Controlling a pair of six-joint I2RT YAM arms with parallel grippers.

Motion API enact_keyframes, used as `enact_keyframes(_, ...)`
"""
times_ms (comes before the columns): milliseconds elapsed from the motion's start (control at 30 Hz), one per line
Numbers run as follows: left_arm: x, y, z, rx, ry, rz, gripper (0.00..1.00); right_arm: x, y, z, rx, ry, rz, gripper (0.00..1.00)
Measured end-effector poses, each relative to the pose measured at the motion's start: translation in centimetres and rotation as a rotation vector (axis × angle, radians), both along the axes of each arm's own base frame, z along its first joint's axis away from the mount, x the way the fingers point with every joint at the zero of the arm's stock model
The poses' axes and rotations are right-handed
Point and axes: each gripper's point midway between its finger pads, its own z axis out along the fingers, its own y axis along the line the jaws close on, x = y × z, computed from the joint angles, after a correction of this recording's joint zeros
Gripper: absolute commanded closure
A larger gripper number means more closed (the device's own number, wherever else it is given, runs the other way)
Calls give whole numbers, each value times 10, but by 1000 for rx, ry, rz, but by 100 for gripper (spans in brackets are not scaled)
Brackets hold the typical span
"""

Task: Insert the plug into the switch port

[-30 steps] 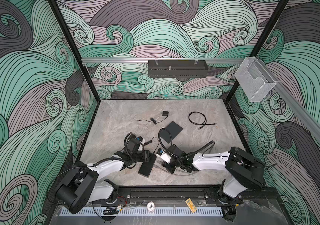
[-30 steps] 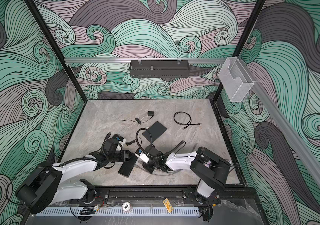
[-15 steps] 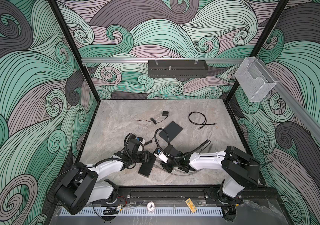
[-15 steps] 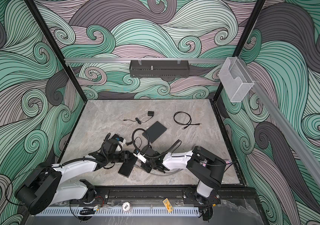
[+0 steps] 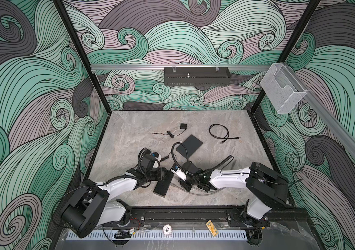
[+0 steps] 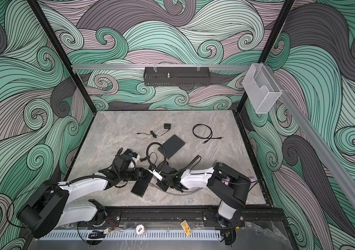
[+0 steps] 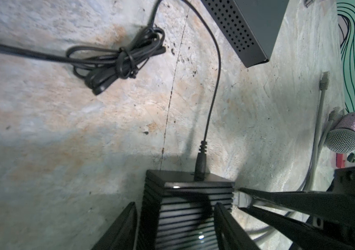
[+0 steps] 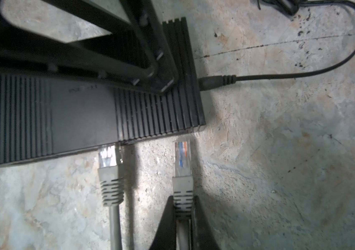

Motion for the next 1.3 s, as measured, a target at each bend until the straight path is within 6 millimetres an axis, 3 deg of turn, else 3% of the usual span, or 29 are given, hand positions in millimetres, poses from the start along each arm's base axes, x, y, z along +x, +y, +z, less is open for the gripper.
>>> enact_keyframes(333,1,-2,0,-10,-2,-5,41,-4,3,0,-15,-33,7,100)
enact_keyframes(767,1,-2,0,-10,-2,-6,42,5,3,1,-43,-118,-32,100)
enact_keyframes(1300,1,-2,0,-10,-2,-4,42,-2,8,1,-26,-95,-2,100)
